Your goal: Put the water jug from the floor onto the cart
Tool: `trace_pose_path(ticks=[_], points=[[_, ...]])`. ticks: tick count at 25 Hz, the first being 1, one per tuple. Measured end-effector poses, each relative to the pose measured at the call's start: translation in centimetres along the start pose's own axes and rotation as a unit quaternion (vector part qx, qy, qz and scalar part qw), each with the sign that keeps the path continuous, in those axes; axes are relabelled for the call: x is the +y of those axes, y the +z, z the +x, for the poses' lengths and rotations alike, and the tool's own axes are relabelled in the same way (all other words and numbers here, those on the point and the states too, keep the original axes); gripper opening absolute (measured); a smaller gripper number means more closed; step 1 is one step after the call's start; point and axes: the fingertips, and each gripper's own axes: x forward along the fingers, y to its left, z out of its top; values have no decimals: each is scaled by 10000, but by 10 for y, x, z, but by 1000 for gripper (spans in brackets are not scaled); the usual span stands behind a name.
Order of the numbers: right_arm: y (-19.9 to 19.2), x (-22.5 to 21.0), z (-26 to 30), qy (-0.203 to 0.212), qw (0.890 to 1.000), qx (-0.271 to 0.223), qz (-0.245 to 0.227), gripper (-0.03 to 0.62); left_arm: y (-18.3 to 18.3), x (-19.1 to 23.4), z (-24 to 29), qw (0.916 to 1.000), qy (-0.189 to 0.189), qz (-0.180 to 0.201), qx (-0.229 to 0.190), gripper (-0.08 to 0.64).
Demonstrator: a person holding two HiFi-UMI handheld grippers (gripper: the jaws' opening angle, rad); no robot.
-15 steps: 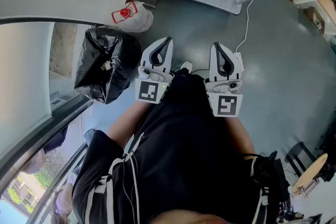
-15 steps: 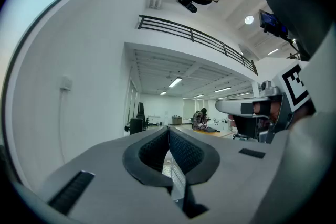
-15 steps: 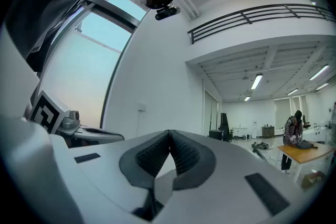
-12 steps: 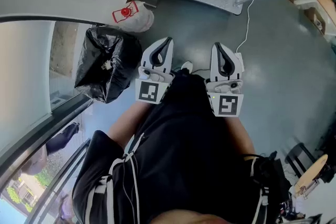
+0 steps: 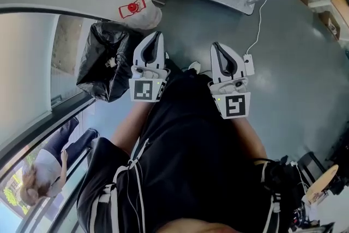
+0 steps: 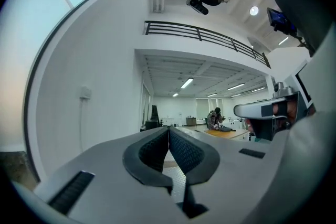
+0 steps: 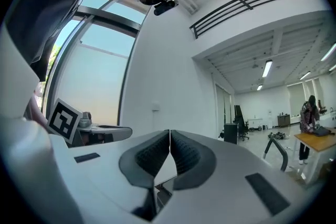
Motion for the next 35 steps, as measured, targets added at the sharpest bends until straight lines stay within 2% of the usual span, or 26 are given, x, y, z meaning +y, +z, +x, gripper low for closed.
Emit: trace_pose_path(ticks=[6, 8, 12, 15, 23, 32, 35], points=[[-10, 2, -12, 34, 9999, 66, 145, 20, -8, 3, -14, 9997, 245, -5, 50, 18], [-10, -4, -14, -34, 9998, 52, 199, 19, -10, 3, -16, 9996, 240, -67, 123, 18], [-3, -12, -22, -111, 9995, -1, 286, 20, -6, -1, -22, 9996, 208, 112, 183, 18], [1, -14, -24, -132, 9994, -92, 296, 19, -13, 5, -25, 9991, 332, 9, 274, 18], [-4, -9, -14, 19, 9996, 51, 273, 19, -17, 10, -23, 9990, 362, -43, 255, 18], [-12, 3, 16, 166, 9992, 129, 344, 19, -29, 35, -14, 9983, 390, -136, 399, 18], [-5, 3, 28, 54, 9993, 50, 354, 18, -23, 46, -9, 9984, 392, -118, 400, 18]])
